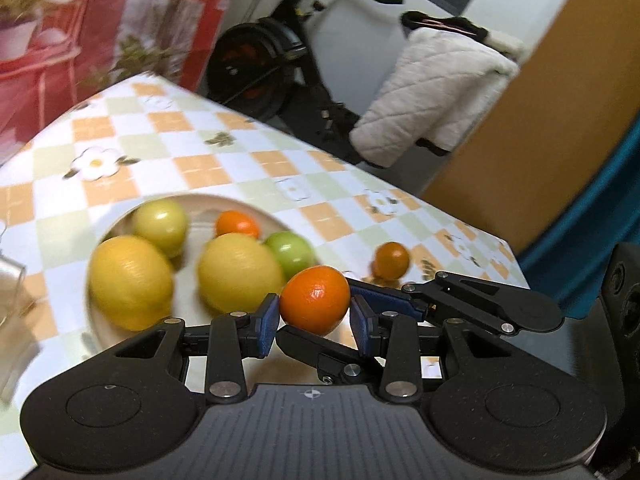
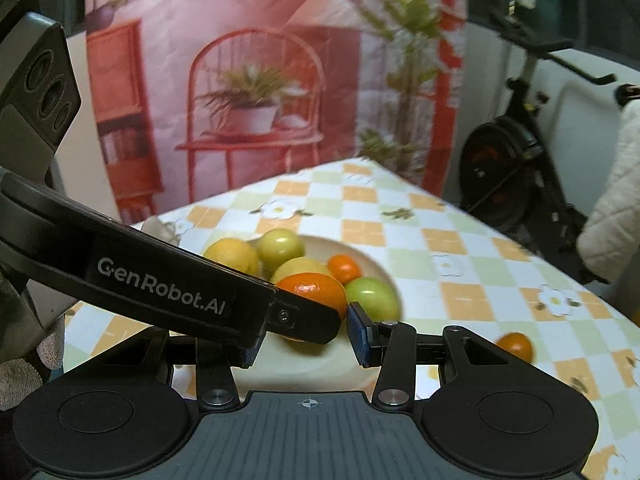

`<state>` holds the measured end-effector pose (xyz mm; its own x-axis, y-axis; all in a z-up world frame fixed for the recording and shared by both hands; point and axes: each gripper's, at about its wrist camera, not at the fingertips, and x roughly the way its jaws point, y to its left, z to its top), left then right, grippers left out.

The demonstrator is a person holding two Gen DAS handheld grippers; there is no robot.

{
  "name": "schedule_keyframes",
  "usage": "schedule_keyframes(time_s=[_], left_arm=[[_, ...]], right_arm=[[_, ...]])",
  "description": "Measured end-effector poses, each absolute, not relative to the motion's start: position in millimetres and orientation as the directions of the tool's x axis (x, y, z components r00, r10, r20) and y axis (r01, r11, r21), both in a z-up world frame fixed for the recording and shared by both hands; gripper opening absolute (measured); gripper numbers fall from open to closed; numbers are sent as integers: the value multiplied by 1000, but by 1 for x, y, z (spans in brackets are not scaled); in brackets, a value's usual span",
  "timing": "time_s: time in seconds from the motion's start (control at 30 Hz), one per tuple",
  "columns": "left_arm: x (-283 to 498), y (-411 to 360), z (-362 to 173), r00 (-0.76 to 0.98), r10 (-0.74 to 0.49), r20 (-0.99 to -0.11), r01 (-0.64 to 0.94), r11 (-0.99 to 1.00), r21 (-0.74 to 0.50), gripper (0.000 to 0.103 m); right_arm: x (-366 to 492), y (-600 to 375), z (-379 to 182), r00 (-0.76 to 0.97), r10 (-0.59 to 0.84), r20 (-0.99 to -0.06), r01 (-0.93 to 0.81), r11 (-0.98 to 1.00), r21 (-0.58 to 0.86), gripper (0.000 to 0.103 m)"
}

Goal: Organize fruits
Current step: 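Carry the tomato over the plate and open the left gripper, then withdraw the left tool from the plate toward the fruit cluster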

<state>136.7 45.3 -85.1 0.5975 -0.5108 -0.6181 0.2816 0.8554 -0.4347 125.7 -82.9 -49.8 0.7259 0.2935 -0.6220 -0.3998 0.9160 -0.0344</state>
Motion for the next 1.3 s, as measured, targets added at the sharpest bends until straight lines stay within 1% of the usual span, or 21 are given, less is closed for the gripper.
schedule_keyframes(time_s=[0.33,0.57,0.6,0.63,0.77,0.87,1.03,1.13,1.3], left_arm=[[138,63,-101,590,-518,-619,261,848,-460,40],[127,72,-103,613,-456,-645,208,881,-425,40],[128,75,-104,614,-458,-643,203,879,-432,38],[128,77,-104,613,-456,-645,195,879,-436,37],[131,80,-106,616,-431,-659,170,890,-424,37],[132,80,-109,611,-427,-667,159,891,-425,37],[130,84,-104,627,-425,-653,150,888,-435,37],[128,87,-99,646,-422,-635,142,885,-444,37],[128,87,-90,673,-416,-611,135,882,-452,37]], right_arm=[[133,-70,-63,677,298,-673,-407,913,-5,40],[141,-59,-70,629,338,-700,-456,890,20,40],[142,-56,-72,620,346,-704,-467,884,23,40],[144,-54,-74,609,355,-709,-478,878,28,36],[150,-44,-79,601,348,-719,-490,872,13,37],[153,-42,-84,594,336,-731,-489,872,3,34],[149,-43,-80,610,339,-716,-491,871,-6,35],[143,-49,-72,632,344,-695,-490,872,-14,36],[133,-72,-60,669,342,-660,-460,888,-7,37]])
